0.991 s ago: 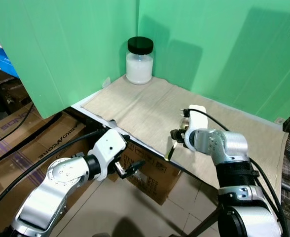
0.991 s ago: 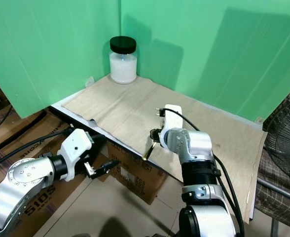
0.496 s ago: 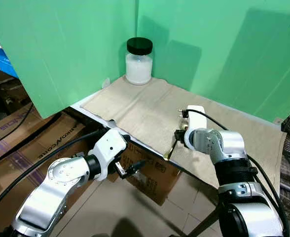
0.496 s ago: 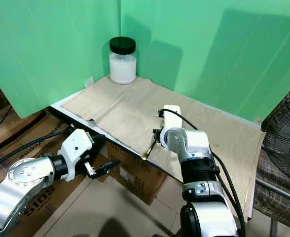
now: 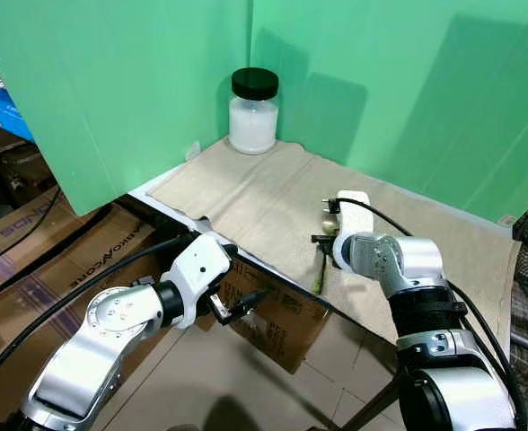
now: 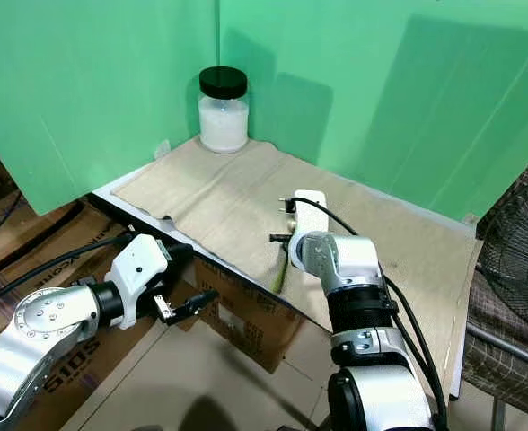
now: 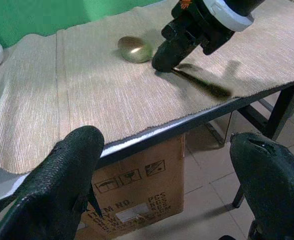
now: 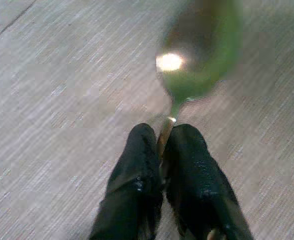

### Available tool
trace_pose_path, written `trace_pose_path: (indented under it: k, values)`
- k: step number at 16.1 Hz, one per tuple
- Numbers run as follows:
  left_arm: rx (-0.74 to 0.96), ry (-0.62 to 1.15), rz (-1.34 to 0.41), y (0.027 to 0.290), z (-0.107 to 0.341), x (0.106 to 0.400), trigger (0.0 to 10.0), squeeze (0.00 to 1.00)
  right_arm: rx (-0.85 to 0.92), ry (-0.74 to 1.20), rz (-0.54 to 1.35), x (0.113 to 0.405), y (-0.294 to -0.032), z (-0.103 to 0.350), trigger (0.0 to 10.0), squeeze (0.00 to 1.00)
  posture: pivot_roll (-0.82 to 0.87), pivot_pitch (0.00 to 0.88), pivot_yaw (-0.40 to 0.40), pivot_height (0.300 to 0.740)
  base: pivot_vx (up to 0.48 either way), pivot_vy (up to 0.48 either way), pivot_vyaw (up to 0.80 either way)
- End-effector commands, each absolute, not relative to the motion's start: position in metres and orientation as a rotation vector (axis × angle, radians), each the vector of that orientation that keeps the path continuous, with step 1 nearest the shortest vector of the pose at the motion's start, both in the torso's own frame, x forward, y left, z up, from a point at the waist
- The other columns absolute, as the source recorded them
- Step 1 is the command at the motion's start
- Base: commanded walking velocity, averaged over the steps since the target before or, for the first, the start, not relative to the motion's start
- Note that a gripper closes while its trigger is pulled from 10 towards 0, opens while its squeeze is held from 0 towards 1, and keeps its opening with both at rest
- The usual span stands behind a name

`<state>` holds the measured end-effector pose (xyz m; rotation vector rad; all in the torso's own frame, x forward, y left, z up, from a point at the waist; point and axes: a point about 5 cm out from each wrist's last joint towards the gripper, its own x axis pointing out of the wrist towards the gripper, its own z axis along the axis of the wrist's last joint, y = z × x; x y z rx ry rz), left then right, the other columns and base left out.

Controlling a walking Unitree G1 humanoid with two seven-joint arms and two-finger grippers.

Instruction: Setting the table

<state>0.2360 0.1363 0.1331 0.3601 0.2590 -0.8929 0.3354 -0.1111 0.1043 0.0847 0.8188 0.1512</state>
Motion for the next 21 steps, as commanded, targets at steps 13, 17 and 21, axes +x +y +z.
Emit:
trace_pose_path:
  k: [13,17,21]
  values:
    - [0.328,0.198,-0.841,0.137,0.143,0.244,10.0,0.0,0.033,0.429,0.311,0.342,-0.13,0.16,0.0,0.0,0.12,0.0,-0.081,0.74,0.0,0.0,0.0]
    - [0.299,0.081,-0.623,0.136,0.159,0.253,10.0,0.0,0.019,0.172,0.363,0.304,-0.156,0.197,10.0,0.0,0.11,0.0,-0.063,0.74,0.0,0.0,0.0]
    - [0.252,-0.01,-0.472,0.13,0.173,0.262,10.0,0.0,0.083,0.098,0.278,0.273,-0.16,0.196,10.0,0.0,0.1,0.0,-0.039,0.74,0.0,0.0,0.0]
